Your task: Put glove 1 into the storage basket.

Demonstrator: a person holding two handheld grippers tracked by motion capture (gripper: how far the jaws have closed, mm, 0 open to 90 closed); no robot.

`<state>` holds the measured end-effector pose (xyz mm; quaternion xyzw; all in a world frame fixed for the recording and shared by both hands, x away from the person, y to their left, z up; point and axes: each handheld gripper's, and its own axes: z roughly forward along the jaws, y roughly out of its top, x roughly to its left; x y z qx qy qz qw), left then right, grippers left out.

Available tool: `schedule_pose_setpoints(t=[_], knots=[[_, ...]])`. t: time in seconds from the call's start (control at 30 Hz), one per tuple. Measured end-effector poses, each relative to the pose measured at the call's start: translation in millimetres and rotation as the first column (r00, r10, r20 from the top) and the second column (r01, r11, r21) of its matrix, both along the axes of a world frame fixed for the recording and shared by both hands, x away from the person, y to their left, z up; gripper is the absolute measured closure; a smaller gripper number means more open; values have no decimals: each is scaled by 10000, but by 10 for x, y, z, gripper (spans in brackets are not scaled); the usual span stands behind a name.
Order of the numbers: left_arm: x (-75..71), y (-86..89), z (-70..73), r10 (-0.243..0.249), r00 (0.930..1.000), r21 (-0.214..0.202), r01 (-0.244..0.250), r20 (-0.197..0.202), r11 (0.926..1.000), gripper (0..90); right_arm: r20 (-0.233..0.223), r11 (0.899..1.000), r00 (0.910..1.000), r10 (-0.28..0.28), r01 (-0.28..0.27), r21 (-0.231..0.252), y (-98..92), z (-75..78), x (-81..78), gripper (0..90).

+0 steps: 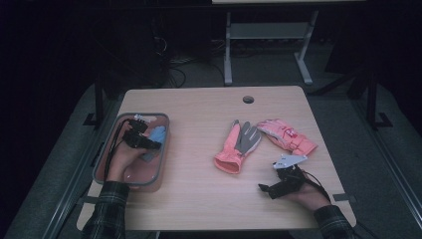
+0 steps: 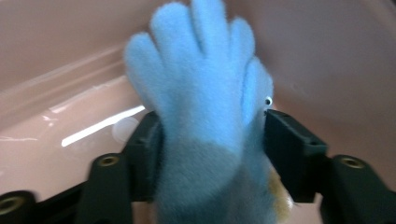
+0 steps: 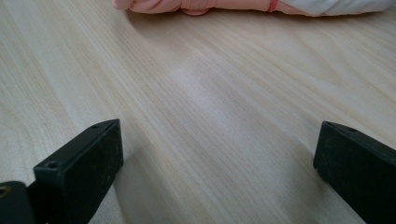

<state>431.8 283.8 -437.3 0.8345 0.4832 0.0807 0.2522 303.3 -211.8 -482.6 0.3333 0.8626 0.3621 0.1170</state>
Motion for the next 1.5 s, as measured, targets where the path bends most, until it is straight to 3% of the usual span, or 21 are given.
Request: schedule_pose_setpoints(t=[0.1, 0.2, 0.4, 0.53, 0.63, 0.67, 0.77, 0.87, 1.23, 1.27, 1.4, 1.5], knots=[[0, 15, 5, 67, 10000, 53, -67, 5, 10000, 258, -5, 10000, 10000, -1, 1, 3, 0, 0, 0, 9], [-10, 42, 51, 176, 9997, 98, -177, 183, 9998, 195, 0, 10000, 10000, 5, -5, 0, -1, 0, 1, 9], [-69, 108, 200, 348, 9968, -174, -336, 722, 9993, 176, -18, 10000, 10000, -7, 7, 6, 0, 1, 0, 9], [-157, 103, 413, 276, 9905, -288, -239, 1349, 9993, 165, -9, 10000, 10000, 3, -3, -2, -1, 1, 1, 9], [-205, 71, 508, 128, 9882, -504, -51, 1527, 9987, 165, -12, 10000, 10000, -4, 4, 3, 0, 1, 1, 9], [-243, 32, 575, -49, 9861, -796, 183, 1662, 9967, 165, -18, 10000, 10000, -10, 10, 6, 0, 1, 1, 9], [-287, -56, 649, -399, 9836, -1056, 592, 1760, 9926, 165, -20, 10000, 10000, -11, 11, 6, 0, 1, 0, 9], [-338, -172, 708, -784, 9811, -1467, 1051, 1771, 9836, 165, -11, 10000, 10000, 5, -5, 0, -1, 1, 1, 9], [-526, -637, 760, -1836, 9657, -1461, 2115, 1836, 9664, 165, -11, 10000, 10000, -4, 4, 1, 0, 1, 0, 9], [-575, -726, 756, -2006, 9611, -1438, 2293, 1897, 9627, 166, -10, 10000, 10000, -5, 5, -1, 0, 1, 0, 9], [-647, -844, 751, -2264, 9556, -1460, 2553, 1888, 9558, 166, -5, 10000, 10000, -1, 1, -7, 0, 1, 1, 9], [-739, -979, 745, -2614, 9466, -1354, 2888, 1889, 9478, 165, -14, 10000, 10000, -48, 48, 0, 0, 1, 1, 9]])
